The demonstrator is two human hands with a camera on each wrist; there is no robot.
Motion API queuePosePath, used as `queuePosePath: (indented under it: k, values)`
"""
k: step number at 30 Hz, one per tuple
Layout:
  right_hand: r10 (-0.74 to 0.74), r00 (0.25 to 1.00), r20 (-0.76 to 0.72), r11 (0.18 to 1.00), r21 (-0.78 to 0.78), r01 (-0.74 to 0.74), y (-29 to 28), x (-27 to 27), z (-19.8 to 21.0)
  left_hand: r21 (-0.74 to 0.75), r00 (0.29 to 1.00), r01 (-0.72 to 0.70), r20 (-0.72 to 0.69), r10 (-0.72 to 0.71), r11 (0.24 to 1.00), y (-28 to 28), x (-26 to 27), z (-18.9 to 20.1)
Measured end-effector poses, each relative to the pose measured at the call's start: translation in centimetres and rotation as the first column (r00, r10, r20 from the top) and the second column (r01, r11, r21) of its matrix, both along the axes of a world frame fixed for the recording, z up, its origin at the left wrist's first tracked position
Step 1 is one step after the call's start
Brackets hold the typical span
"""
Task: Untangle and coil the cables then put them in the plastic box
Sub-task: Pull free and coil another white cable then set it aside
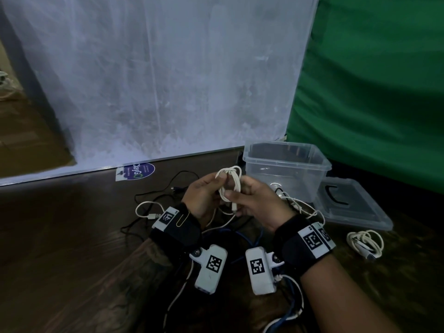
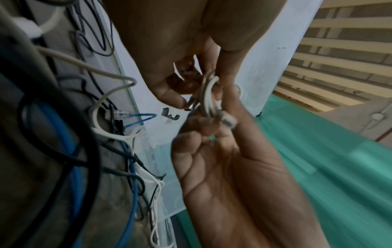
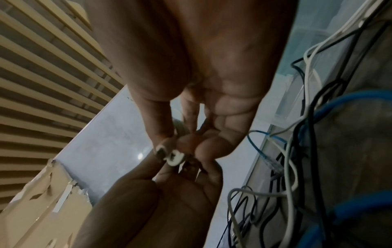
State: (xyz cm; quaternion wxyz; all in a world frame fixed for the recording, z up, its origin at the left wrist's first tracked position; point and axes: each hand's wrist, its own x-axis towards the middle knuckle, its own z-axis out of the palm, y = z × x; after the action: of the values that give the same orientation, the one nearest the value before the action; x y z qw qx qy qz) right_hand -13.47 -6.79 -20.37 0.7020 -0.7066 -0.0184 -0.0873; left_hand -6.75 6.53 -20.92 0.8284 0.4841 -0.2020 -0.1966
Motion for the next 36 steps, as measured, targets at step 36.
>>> queuePosePath:
  k: [36]
  values:
    - [-0.397, 0.914, -0.086, 0.689, -0.686, 0.234, -14.0, -10.3, 3.5, 0.813, 0.683, -0.552, 0.568, -0.459, 0.185, -1.8, -0.5, 5.9]
